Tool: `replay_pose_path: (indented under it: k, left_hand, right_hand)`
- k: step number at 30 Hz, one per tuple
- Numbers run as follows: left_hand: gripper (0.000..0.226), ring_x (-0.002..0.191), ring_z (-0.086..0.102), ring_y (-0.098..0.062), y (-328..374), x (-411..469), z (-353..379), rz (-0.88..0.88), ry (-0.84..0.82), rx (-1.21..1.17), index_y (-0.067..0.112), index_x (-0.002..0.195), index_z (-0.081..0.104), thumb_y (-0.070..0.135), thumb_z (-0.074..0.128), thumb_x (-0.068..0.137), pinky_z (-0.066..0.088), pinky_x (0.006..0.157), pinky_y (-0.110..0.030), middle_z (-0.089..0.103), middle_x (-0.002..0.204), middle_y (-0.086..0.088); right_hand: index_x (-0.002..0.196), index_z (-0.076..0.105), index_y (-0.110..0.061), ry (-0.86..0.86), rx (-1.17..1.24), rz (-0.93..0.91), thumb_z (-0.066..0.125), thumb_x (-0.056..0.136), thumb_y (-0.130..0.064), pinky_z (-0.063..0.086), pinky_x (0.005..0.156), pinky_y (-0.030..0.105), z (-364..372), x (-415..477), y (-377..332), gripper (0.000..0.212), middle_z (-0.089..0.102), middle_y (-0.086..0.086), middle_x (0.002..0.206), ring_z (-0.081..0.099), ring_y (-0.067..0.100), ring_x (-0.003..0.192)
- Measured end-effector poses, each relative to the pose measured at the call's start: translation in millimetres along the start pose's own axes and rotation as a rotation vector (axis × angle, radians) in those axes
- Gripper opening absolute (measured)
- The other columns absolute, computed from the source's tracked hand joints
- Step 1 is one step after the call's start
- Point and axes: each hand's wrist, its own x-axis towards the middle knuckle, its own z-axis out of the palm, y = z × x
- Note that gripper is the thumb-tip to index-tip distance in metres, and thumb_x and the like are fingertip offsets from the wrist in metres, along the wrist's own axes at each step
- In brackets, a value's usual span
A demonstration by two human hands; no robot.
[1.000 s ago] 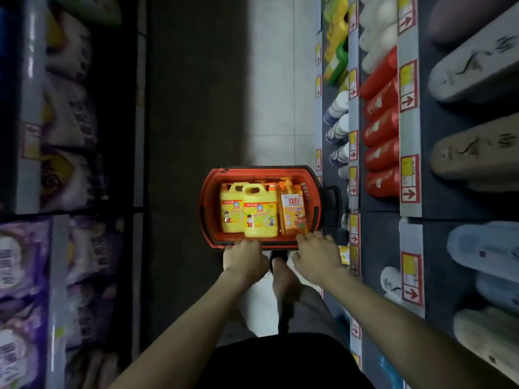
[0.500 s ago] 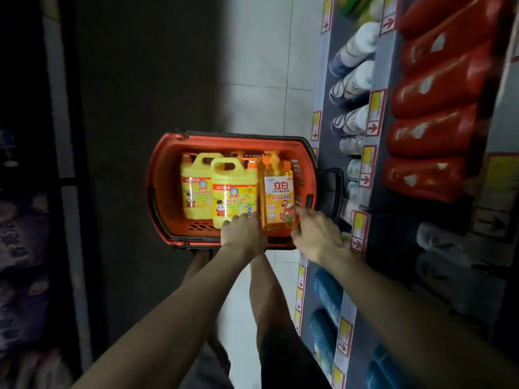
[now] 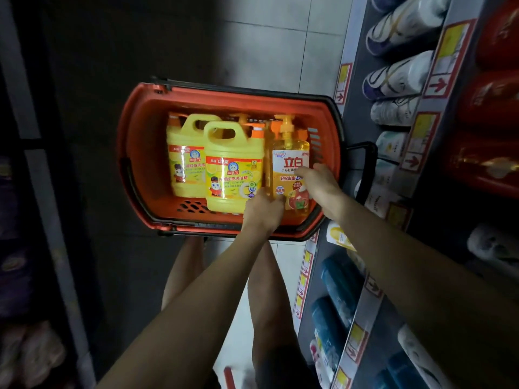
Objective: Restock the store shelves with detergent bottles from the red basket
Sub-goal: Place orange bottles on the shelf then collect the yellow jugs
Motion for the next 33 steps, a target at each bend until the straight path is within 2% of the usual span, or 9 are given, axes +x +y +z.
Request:
replay_pose_path:
  k: [4, 7, 9, 14, 20, 23, 27, 30, 33]
  left_hand:
    - [0.053, 0.119, 0.063, -0.026, -3, 9, 2, -0.100, -0.090, -0.246, 0.019, 0.146, 0.055, 0.049, 0.059, 0.102, 0.050, 0.099, -0.038, 0.067, 0.131, -0.001]
    - [0.076, 0.121, 0.066, -0.028, -14, 20, 5, -0.133, -0.105, -0.353, 0.021, 0.149, 0.052, 0.060, 0.061, 0.084, 0.051, 0.110, -0.051, 0.070, 0.132, -0.002]
    - [0.076, 0.121, 0.066, -0.029, -17, 25, 6, -0.131, -0.114, -0.376, 0.019, 0.150, 0.051, 0.058, 0.062, 0.085, 0.051, 0.110, -0.054, 0.070, 0.134, -0.003]
    - [0.076, 0.117, 0.068, -0.028, -9, 15, 0, -0.083, -0.079, -0.373, 0.021, 0.144, 0.056, 0.062, 0.058, 0.080, 0.052, 0.108, -0.053, 0.071, 0.129, -0.001]
    - [0.095, 0.124, 0.066, -0.031, -10, 12, -13, -0.025, -0.052, -0.435, 0.015, 0.144, 0.059, 0.080, 0.060, 0.074, 0.050, 0.111, -0.054, 0.070, 0.134, -0.004]
    - [0.074, 0.120, 0.068, -0.027, -1, 1, -24, -0.031, -0.083, -0.477, 0.010, 0.138, 0.064, 0.067, 0.061, 0.091, 0.053, 0.108, -0.048, 0.073, 0.129, -0.005]
    - [0.044, 0.101, 0.071, -0.014, 5, -12, -31, -0.002, -0.149, -0.495, 0.009, 0.128, 0.067, 0.045, 0.054, 0.108, 0.056, 0.084, -0.029, 0.076, 0.111, 0.001]
    - [0.043, 0.117, 0.070, -0.025, 7, -24, -31, 0.047, -0.153, -0.521, 0.013, 0.130, 0.067, 0.048, 0.059, 0.105, 0.056, 0.105, -0.046, 0.076, 0.124, -0.004]
    - [0.056, 0.118, 0.070, -0.026, 7, -42, -33, 0.045, -0.163, -0.509, 0.011, 0.131, 0.068, 0.058, 0.062, 0.100, 0.054, 0.108, -0.051, 0.076, 0.125, -0.005]
  right_hand:
    - [0.128, 0.070, -0.020, -0.055, 0.111, 0.018, 0.058, 0.099, -0.048, 0.051, 0.072, 0.033, 16, 9, 11, 0.042, 0.078, 0.003, 0.111, 0.074, 0.024, 0.097]
    - [0.124, 0.068, -0.020, -0.018, 0.165, -0.018, 0.057, 0.103, -0.045, 0.054, 0.087, 0.038, 24, 10, 19, 0.034, 0.075, 0.003, 0.118, 0.070, 0.024, 0.105]
    - [0.123, 0.065, -0.020, -0.007, 0.207, -0.023, 0.059, 0.103, -0.043, 0.054, 0.092, 0.040, 26, 10, 22, 0.031, 0.073, 0.002, 0.117, 0.069, 0.023, 0.104]
    - [0.134, 0.062, -0.016, -0.049, 0.239, 0.010, 0.062, 0.101, -0.048, 0.050, 0.078, 0.033, 27, 7, 19, 0.046, 0.069, 0.000, 0.119, 0.066, 0.022, 0.107]
    - [0.135, 0.067, -0.033, -0.103, 0.264, 0.019, 0.072, 0.089, -0.068, 0.051, 0.098, 0.041, 23, -2, 16, 0.059, 0.071, -0.003, 0.127, 0.066, 0.021, 0.114]
    - [0.124, 0.074, -0.033, -0.186, 0.331, 0.055, 0.084, 0.078, -0.066, 0.058, 0.102, 0.051, 17, -2, 14, 0.057, 0.080, 0.000, 0.115, 0.076, 0.026, 0.107]
    - [0.128, 0.072, -0.027, -0.215, 0.392, 0.067, 0.089, 0.075, -0.059, 0.062, 0.095, 0.052, 14, -12, 11, 0.064, 0.082, 0.004, 0.108, 0.080, 0.028, 0.097]
    - [0.122, 0.074, -0.027, -0.151, 0.406, 0.044, 0.090, 0.075, -0.057, 0.063, 0.091, 0.051, 9, -24, 11, 0.057, 0.083, 0.003, 0.104, 0.081, 0.027, 0.091]
    - [0.120, 0.075, -0.025, -0.162, 0.400, 0.020, 0.091, 0.074, -0.056, 0.063, 0.092, 0.053, -1, -41, 12, 0.057, 0.083, 0.004, 0.103, 0.081, 0.028, 0.091]
